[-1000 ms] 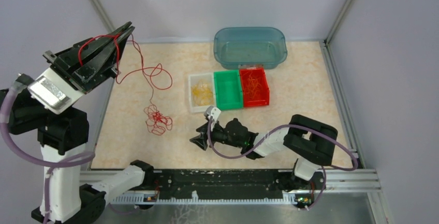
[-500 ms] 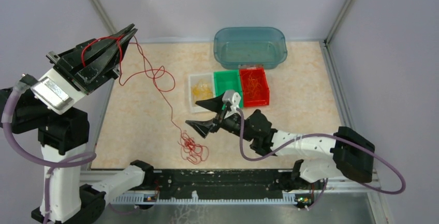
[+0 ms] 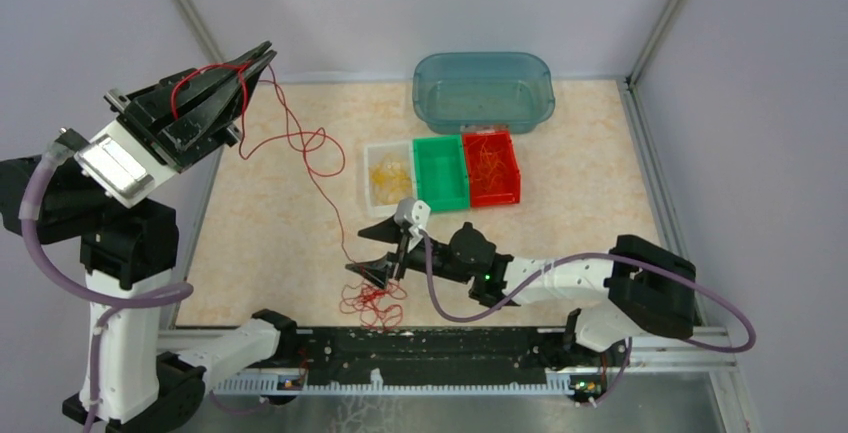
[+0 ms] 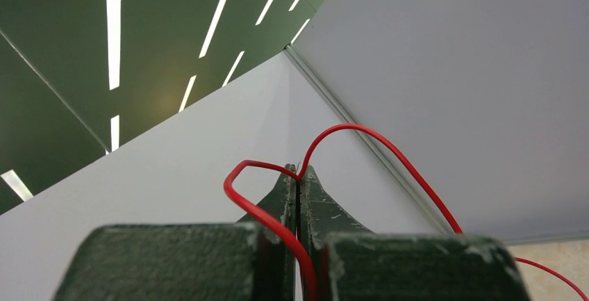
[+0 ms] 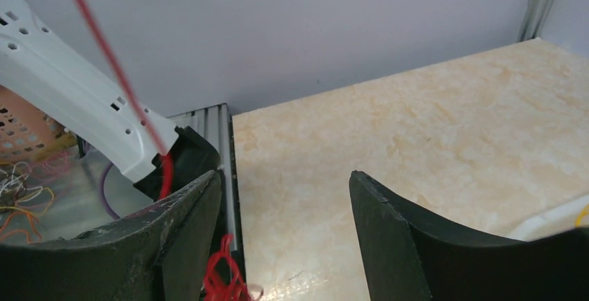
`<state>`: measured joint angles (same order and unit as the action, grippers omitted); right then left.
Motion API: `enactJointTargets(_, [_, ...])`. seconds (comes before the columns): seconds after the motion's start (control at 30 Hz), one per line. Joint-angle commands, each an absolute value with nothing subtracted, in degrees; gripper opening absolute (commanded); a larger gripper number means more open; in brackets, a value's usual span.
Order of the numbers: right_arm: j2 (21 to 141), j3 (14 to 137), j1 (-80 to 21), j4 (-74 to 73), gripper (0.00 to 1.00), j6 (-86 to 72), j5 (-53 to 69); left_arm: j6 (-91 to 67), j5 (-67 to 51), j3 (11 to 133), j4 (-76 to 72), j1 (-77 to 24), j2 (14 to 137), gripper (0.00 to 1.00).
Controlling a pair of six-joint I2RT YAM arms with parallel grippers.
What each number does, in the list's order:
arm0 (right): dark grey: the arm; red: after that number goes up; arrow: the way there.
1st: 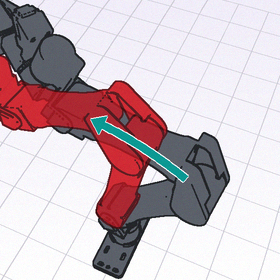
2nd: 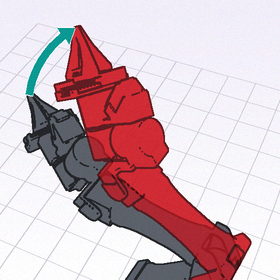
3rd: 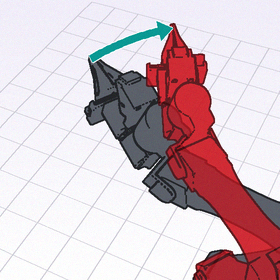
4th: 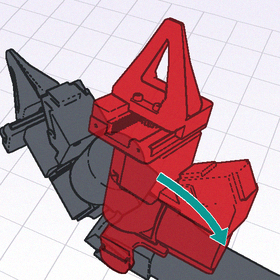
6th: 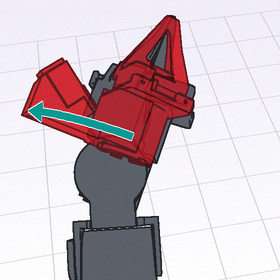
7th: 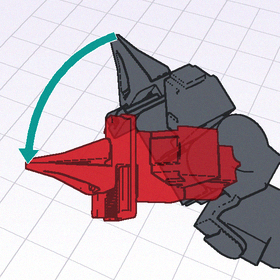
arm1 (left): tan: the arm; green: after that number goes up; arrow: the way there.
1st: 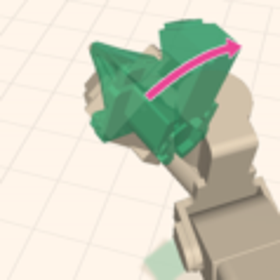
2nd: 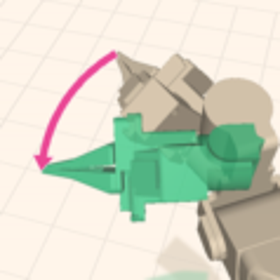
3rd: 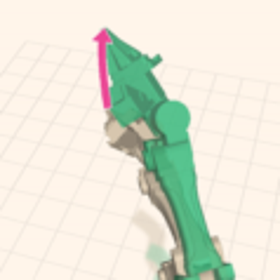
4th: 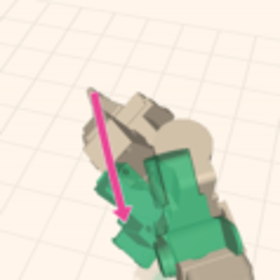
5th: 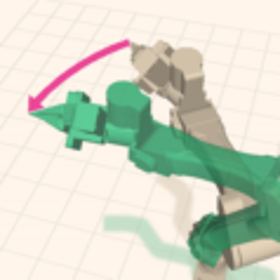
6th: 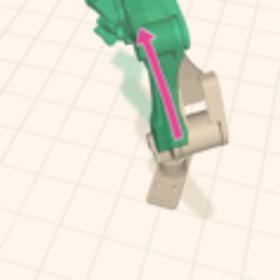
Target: Untangle the cables
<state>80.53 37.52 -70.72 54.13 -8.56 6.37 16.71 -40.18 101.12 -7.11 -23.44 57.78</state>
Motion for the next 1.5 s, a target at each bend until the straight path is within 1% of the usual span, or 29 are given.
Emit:
enactJointTargets(0.0, [79.1, 36.3, -71.0, 58.3, 0.69, -9.9, 6.0, 15.9, -41.1, 102.7, -8.3, -23.5, 58.4, 0.0])
enactJointTargets(0.23, [77.3, 36.3, -70.8, 54.5, 0.75, -8.8, 1.5, 15.5, -41.5, 103.1, -8.6, -23.6, 58.4, 0.0])
enactJointTargets(0.33, [77.1, 36.8, -70.7, 54.8, 0.76, -8.6, 2.2, 15.5, -41.5, 103.2, -8.6, -23.5, 58.3, 0.0])
enactJointTargets(0.57, [80.8, 43.5, -70.7, 54.0, 0.81, -5.0, 2.7, 15.4, -41.5, 103.1, -8.8, -23.5, 58.3, 0.0])
enactJointTargets(0.73, [84.4, 48.5, -68.9, 53.8, 0.81, -3.1, 1.7, 15.1, -41.5, 102.9, -8.9, -23.6, 58.3, 0.0])
enactJointTargets(0.8, [85.6, 49.4, -68.1, 53.1, 0.78, -3.1, 1.2, 15.0, -41.5, 102.8, -9.2, -23.6, 58.3, 0.0])
enactJointTargets(0.87, [86.2, 48.8, -67.5, 52.8, 0.72, -3.4, 1.8, 15.0, -41.5, 102.6, -9.4, -23.5, 58.2, 0.0])
enactJointTargets(0.97, [86.5, 45.6, -67.5, 53.1, 0.58, -4.7, 3.4, 15.2, -41.3, 102.6, -9.7, -23.6, 58.3, 0.0])
enactJointTargets(1.03, [86.6, 42.3, -67.6, 54.5, 0.51, -6.7, 3.7, 15.4, -41.3, 102.5, -10.1, -23.6, 58.4, 0.0])
enactJointTargets(1.23, [88.0, 31.9, -68.2, 59.8, 0.47, -10.4, 1.4, 15.6, -41.1, 104.2, -10.9, -23.6, 59.4, 0.0])
enactJointTargets(1.27, [88.5, 30.7, -68.1, 60.8, 0.45, -11.0, 1.0, 15.6, -41.1, 104.8, -10.8, -23.5, 59.7, 0.0])
enactJointTargets(1.37, [90.2, 29.0, -68.2, 63.0, 0.27, -12.3, 1.1, 15.7, -41.1, 106.6, -10.5, -23.6, 60.4, 0.0])
enactJointTargets(1.4, [90.7, 28.8, -68.2, 63.3, 0.24, -12.7, 1.4, 15.9, -41.0, 107.0, -10.3, -23.5, 60.6, 0.0])
enactJointTargets(1.43, [91.2, 28.4, -68.3, 63.5, 0.25, -13.0, 1.6, 16.3, -41.0, 107.6, -10.1, -23.5, 60.8, 0.0])
enactJointTargets(1.47, [91.6, 28.0, -68.4, 64.1, 0.27, -13.2, 1.3, 16.9, -41.0, 107.9, -10.1, -23.5, 60.9, 0.0])
